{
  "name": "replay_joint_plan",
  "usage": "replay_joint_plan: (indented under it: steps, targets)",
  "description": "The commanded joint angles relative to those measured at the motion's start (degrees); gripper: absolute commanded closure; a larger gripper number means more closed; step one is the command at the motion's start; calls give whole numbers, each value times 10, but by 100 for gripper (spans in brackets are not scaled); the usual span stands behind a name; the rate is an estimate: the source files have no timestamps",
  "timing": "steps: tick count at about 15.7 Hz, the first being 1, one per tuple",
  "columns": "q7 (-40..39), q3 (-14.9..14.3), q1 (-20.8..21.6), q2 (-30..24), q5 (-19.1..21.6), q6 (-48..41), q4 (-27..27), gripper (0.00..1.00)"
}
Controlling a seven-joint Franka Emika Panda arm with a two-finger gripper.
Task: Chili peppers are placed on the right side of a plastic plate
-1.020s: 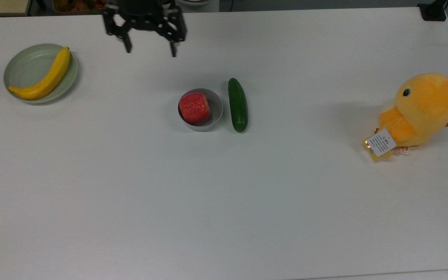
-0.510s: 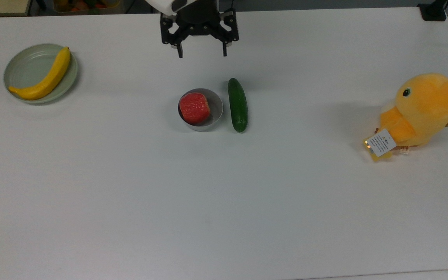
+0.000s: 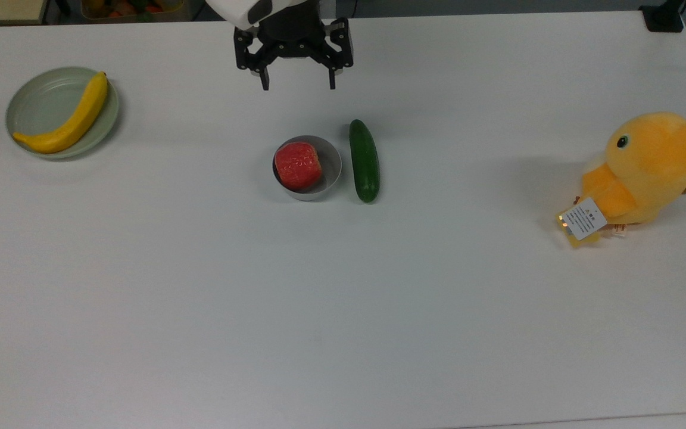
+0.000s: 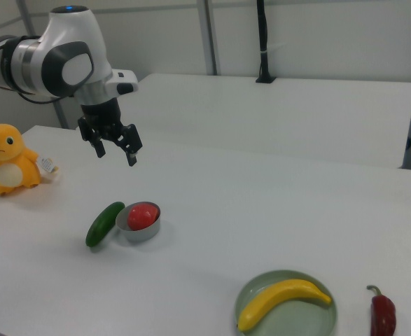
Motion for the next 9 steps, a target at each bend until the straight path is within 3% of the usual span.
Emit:
replay_joint_plan:
  steps: [1,9]
  targets:
    - [-2,7,-16,-8,8,-1,-8,0]
    - [-2,8,-21,-9,8,0,-7,0]
